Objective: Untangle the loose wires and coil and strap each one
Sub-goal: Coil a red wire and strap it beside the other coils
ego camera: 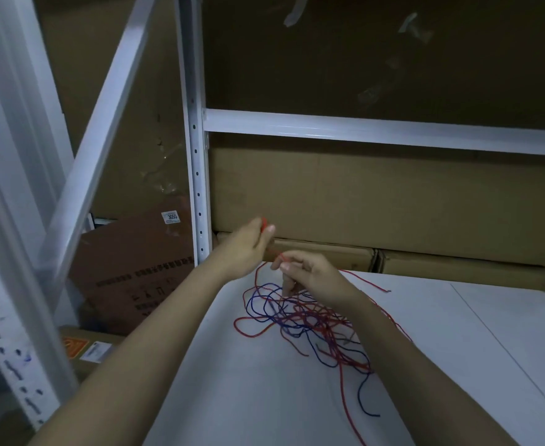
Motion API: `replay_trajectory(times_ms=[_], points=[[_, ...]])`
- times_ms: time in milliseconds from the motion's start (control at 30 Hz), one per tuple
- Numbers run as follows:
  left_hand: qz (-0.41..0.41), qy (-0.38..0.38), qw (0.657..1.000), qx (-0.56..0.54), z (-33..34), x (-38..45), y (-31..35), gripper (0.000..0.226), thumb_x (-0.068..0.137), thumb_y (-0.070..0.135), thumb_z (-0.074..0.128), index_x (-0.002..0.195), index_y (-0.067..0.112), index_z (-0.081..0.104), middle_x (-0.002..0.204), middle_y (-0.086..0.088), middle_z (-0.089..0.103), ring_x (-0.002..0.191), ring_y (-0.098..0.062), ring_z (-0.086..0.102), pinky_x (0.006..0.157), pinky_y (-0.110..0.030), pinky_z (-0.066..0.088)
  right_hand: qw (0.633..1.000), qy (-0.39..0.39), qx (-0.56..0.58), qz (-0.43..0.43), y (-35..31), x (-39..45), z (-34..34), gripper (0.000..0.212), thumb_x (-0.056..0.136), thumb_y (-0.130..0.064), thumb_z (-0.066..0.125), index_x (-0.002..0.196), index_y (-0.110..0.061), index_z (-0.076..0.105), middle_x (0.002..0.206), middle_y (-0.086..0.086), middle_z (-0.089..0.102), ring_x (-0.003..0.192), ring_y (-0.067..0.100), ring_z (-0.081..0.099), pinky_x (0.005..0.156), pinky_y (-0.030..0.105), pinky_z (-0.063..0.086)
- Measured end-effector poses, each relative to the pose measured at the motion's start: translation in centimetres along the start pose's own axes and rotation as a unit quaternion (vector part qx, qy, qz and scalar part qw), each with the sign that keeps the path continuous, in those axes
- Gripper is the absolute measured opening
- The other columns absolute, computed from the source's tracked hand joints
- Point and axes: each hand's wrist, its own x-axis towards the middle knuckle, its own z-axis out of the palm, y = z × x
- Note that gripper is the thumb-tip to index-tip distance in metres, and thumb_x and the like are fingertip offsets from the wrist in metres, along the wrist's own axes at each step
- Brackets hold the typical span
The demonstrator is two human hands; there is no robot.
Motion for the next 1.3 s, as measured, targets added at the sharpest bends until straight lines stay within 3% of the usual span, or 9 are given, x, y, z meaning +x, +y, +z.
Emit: replay_trajectory(times_ms=[133,233,433,533,633,700,867,1033,1300], points=[[0.035,-0.055,0.998,0.004,0.4,-1.0,0.6,0.056,0.101,0.047,0.027,0.083,0.009,0.064,0.074,-0.008,0.066,0.065,-0.017,0.059,0.071,-0.036,0.048,0.99,0.094,-0.093,-0.041,-0.9,0.8,-1.6,0.019,0.097,-0.012,0.052,0.091,-0.019,0.068,0.069,-0.004,0.058,0.059,-0.002,0.049,0.061,0.012,0.04],[0.0,-0.069,0.972,-0.223,-0.1,-1.5,1.5,0.064,0.101,0.048,0.031,0.051,0.017,0.058,0.046,-0.004,0.046,0.045,-0.017,0.04,0.054,-0.029,0.035,0.983,0.134,-0.087,-0.09,-0.9,1.5,-2.0,0.016,0.093,-0.007,0.057,0.086,-0.017,0.068,0.071,0.0,0.061,0.062,0.001,0.049,0.062,0.012,0.04],[-0.054,-0.018,0.759,-0.648,-0.3,-0.5,2.3,0.037,0.103,0.02,0.032,0.094,0.0,0.062,0.065,-0.002,0.066,0.062,-0.011,0.063,0.066,-0.019,0.052,0.998,0.065,-0.018,-0.003,2.2,1.8,-0.6,0.017,0.098,-0.007,0.049,0.087,-0.01,0.061,0.064,-0.002,0.06,0.06,0.006,0.058,0.068,0.022,0.051],[-0.036,0.08,0.812,-0.578,0.1,0.7,2.5,0.027,0.104,0.01,0.027,0.116,0.0,0.048,0.1,-0.01,0.068,0.089,-0.014,0.066,0.087,-0.021,0.05,0.998,0.004,-0.068,0.017,3.5,1.2,0.0,0.014,0.097,-0.008,0.052,0.092,-0.005,0.065,0.072,0.002,0.067,0.069,0.007,0.064,0.075,0.023,0.052],[-0.017,0.096,0.965,-0.245,0.0,0.9,1.6,0.025,0.105,0.027,0.029,0.119,0.013,0.043,0.12,-0.007,0.06,0.108,-0.017,0.057,0.095,-0.031,0.044,0.998,0.014,-0.059,0.025,3.0,0.8,-0.3,0.016,0.097,-0.009,0.052,0.089,-0.012,0.066,0.072,-0.004,0.068,0.071,0.008,0.065,0.074,0.025,0.053],[-0.001,0.034,0.998,-0.048,0.1,0.9,0.7,0.032,0.103,0.038,0.03,0.111,0.012,0.045,0.105,-0.006,0.061,0.094,-0.02,0.057,0.08,-0.034,0.044,0.998,0.055,-0.032,0.02,2.0,0.8,-1.0,0.017,0.098,-0.011,0.05,0.089,-0.015,0.064,0.068,-0.003,0.064,0.07,0.012,0.065,0.077,0.031,0.056],[0.041,-0.015,0.999,-0.011,0.3,0.8,0.9,0.036,0.102,0.041,0.032,0.082,0.017,0.05,0.069,0.005,0.051,0.066,-0.015,0.049,0.057,-0.028,0.03,0.994,0.105,-0.022,-0.015,-1.2,1.8,-2.6,0.021,0.101,-0.015,0.044,0.096,-0.01,0.063,0.065,-0.004,0.054,0.058,0.01,0.044,0.06,0.023,0.041],[0.038,-0.043,0.989,-0.137,-1.6,1.2,2.3,0.033,0.097,0.032,0.053,0.068,0.015,0.051,0.06,0.001,0.042,0.055,-0.013,0.04,0.06,-0.031,0.034,0.991,0.087,-0.093,-0.035,-3.3,3.3,-4.7,0.012,0.097,-0.013,0.052,0.098,-0.009,0.064,0.083,-0.006,0.061,0.078,0.005,0.054,0.074,0.014,0.041],[0.001,0.026,0.961,-0.274,-2.7,1.9,4.2,0.027,0.1,0.023,0.048,0.075,0.012,0.052,0.059,-0.001,0.041,0.056,-0.018,0.038,0.059,-0.029,0.034,0.963,-0.118,-0.233,0.059,-2.3,4.0,-4.6,0.016,0.099,-0.012,0.049,0.091,-0.007,0.063,0.079,-0.001,0.063,0.071,0.009,0.057,0.07,0.023,0.048]])
